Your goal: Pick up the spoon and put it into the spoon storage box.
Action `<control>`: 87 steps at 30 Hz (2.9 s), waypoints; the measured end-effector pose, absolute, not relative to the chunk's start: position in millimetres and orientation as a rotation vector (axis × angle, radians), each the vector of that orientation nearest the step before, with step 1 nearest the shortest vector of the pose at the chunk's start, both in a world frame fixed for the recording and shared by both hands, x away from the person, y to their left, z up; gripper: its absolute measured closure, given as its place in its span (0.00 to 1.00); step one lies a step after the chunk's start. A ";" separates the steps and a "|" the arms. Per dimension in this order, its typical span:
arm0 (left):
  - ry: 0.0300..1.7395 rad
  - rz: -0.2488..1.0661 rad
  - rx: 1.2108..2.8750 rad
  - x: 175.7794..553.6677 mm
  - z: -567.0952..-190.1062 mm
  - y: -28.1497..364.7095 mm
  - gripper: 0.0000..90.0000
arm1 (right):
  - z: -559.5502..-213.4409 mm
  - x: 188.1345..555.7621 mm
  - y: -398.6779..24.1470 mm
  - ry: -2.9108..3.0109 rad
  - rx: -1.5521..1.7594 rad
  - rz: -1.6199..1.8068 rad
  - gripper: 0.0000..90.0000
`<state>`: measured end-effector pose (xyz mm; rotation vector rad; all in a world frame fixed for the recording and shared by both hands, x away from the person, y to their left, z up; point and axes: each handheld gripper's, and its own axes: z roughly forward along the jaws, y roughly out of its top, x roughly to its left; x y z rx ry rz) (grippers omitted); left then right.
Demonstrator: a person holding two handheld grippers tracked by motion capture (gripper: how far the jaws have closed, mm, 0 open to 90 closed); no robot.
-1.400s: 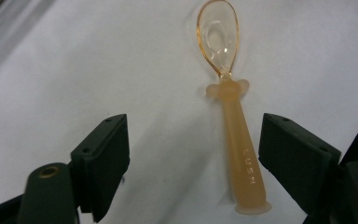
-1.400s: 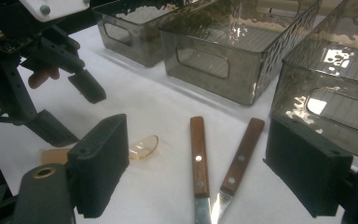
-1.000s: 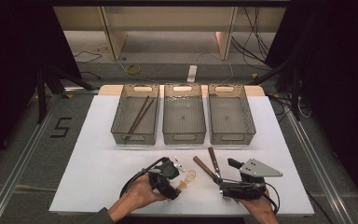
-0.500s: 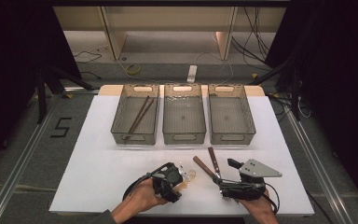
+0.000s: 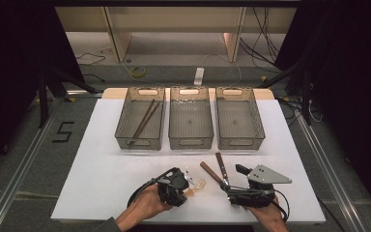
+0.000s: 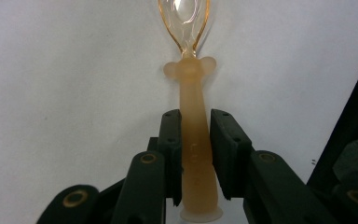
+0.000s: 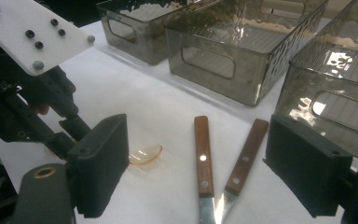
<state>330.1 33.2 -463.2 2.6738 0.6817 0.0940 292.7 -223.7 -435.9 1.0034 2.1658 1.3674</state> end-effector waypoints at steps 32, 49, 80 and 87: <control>0.775 0.119 2.441 353.8 -430.0 63.5 0.84 | -435.9 292.6 -223.8 2.166 1.007 1.367 0.25; 0.808 0.171 2.315 366.1 -409.5 76.6 0.84 | -436.2 293.0 -224.1 2.162 1.014 1.371 0.25; 0.843 0.254 2.169 406.8 -370.3 96.0 0.84 | -438.2 294.3 -223.4 2.169 1.022 1.361 0.25; 0.879 0.267 2.122 425.9 -367.3 99.6 0.84 | -438.4 294.7 -225.0 2.166 1.026 1.361 0.25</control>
